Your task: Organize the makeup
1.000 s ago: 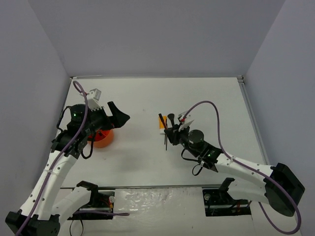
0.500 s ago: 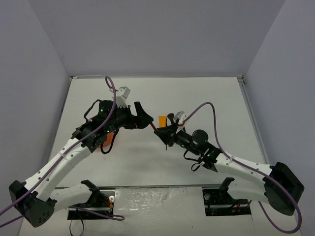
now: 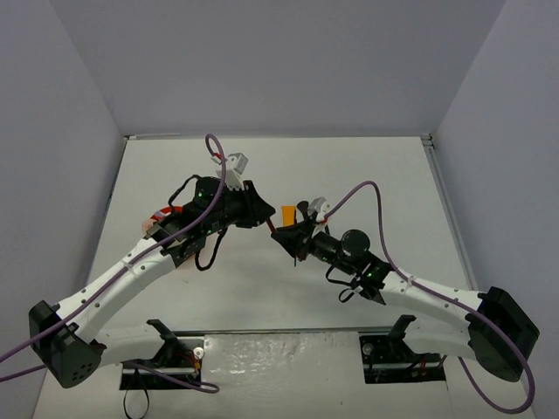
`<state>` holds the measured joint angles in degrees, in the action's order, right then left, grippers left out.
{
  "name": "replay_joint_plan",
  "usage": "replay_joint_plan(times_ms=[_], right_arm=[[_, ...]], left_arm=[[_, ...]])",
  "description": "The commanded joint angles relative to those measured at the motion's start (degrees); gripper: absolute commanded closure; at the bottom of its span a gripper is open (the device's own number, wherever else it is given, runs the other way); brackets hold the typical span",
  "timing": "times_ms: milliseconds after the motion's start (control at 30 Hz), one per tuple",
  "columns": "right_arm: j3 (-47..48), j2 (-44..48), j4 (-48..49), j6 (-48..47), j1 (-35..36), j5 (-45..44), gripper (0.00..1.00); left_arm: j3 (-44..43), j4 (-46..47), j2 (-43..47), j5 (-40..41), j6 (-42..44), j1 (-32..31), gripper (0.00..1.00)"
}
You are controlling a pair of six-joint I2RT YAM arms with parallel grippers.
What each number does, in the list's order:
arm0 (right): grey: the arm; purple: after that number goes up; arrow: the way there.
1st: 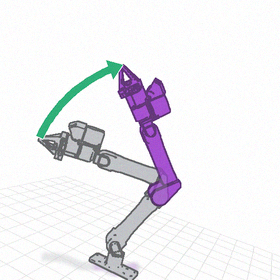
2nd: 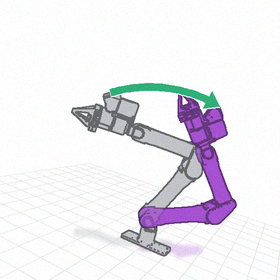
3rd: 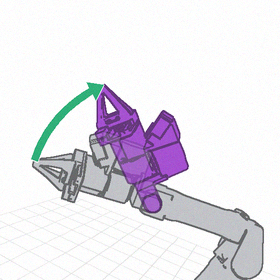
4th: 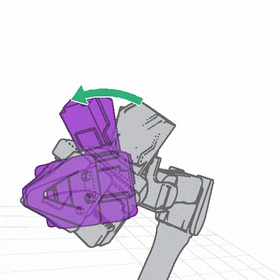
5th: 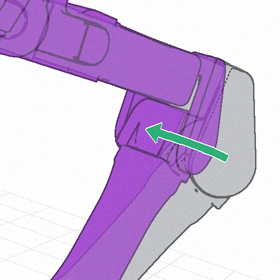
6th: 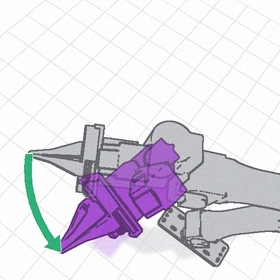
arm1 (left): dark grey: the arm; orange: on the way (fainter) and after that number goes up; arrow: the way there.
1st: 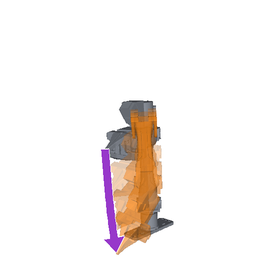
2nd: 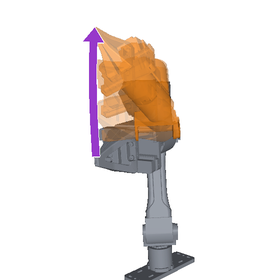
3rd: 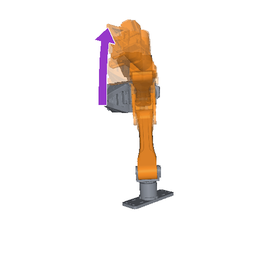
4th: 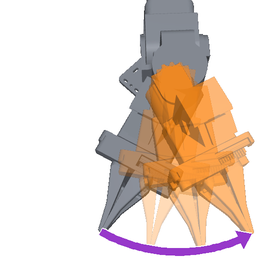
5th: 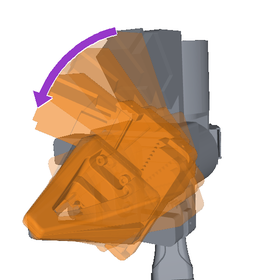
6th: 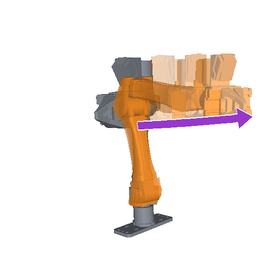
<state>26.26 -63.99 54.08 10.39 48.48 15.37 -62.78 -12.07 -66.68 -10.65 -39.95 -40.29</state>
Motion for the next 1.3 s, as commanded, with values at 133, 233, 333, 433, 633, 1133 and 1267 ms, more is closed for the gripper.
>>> replay_joint_plan(times_ms=[133, 233, 333, 433, 633, 1133, 1267], right_arm=[[2.2, 0.8, 5.5, -0.7, 0.5, -1.8, 0.23], [2.3, 2.4, 2.7, -1.6, 0.4, -5.0, 0.0], [2.5, 4.5, -1.9, -2.7, 0.2, -8.9, 0.0], [2.0, 6.5, -5.0, -3.4, 0.1, -12.9, 0.0], [0.1, 10.0, -7.1, -3.8, -0.3, -17.7, 0.0], [-3.2, 12.5, -7.0, -3.3, -3.1, -17.0, 0.0], [-3.6, 13.0, -6.8, -3.0, -3.7, -16.7, 0.0]], left_arm=[[-2.1, 3.5, 1.5, 4.6, 1.4, -0.8, 1.0], [-1.6, 1.4, 2.8, 8.1, 2.4, -0.8, 1.0], [-0.4, -2.9, 5.7, 17.7, 4.1, -0.7, 1.0], [0.9, -7.4, 9.3, 28.4, 5.0, 0.1, 1.0], [5.7, -12.8, 18.0, 39.5, 3.2, 9.1, 1.0], [19.4, -6.2, 21.8, 42.6, 1.3, 26.5, 1.0], [21.9, -1.8, 20.8, 42.0, 1.2, 27.6, 1.0]])
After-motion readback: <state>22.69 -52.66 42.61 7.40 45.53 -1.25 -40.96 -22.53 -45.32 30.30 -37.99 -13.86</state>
